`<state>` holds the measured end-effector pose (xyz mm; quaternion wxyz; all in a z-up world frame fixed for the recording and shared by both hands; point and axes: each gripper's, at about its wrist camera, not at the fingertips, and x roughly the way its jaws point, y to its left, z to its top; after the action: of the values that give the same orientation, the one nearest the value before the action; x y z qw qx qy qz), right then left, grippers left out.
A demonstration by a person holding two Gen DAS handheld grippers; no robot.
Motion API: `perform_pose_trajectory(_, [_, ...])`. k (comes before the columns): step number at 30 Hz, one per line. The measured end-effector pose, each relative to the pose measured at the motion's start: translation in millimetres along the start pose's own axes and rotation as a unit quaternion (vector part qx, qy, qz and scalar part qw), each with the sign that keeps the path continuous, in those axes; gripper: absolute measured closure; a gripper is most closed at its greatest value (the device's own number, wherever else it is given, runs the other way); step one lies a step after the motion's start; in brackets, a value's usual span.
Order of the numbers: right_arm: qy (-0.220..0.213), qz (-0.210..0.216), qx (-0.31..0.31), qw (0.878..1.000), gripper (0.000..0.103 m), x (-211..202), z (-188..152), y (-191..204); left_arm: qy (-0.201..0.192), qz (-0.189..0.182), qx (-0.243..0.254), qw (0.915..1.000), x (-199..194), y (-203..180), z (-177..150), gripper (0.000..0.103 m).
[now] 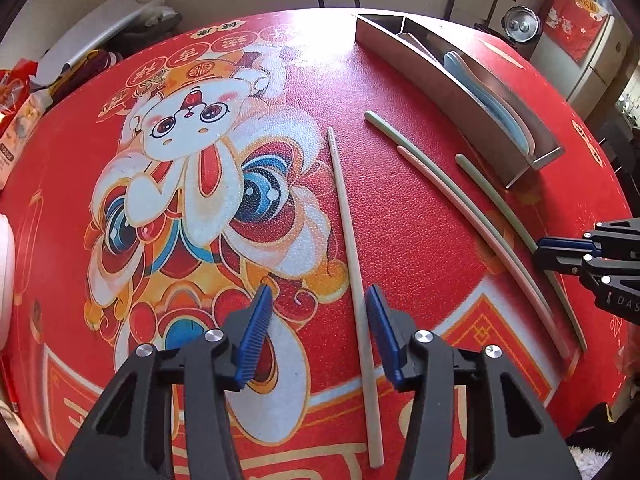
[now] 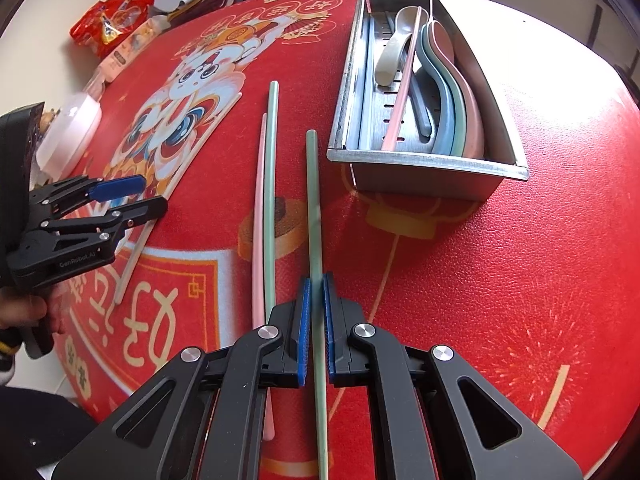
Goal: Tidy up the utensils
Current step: 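Grasp the cream chopstick with the left gripper while the right gripper grasps a green chopstick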
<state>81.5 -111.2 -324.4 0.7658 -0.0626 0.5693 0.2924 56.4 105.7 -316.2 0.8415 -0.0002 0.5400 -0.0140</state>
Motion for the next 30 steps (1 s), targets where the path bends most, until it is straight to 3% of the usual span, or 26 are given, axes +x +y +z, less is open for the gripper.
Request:
perform_pose_trajectory(3, [0.0,0.0,0.0,1.0,0.097,-0.1,0.0,-0.4,0.003,-0.014,0.009,0.9999,3.6,-6.4,9.1,0.062])
perform_pose_trajectory(7, [0.0,0.001,0.0,1.0,0.097,-0.3,0.0,-1.3,-0.002,-0.004,0.027,0.9996,8.6,-18.1,16.3,0.069])
perform_pose_trajectory(9, [0.0,0.002,0.002,1.0,0.097,-0.3,-0.1,-1.8,-0.004,-0.006,0.019,0.9998,8.5,-18.4,16.2,0.083])
perform_pose_trajectory(12, [-0.002,0.004,0.004,1.0,0.097,-0.4,-0.3,-1.7,0.002,-0.016,0.012,0.9998,7.1,-14.7,14.7,0.096])
perform_pose_trajectory(21, [-0.001,-0.006,0.001,1.0,0.097,0.1,0.6,0.4,0.035,-0.088,-0.07,0.993,-4.1,1.5,-14.4,0.097])
perform_pose_trajectory(30, [0.001,-0.029,-0.016,0.999,0.096,2.5,2.8,8.8,0.027,-0.087,-0.065,0.9937,-7.3,-4.0,-22.4,0.097])
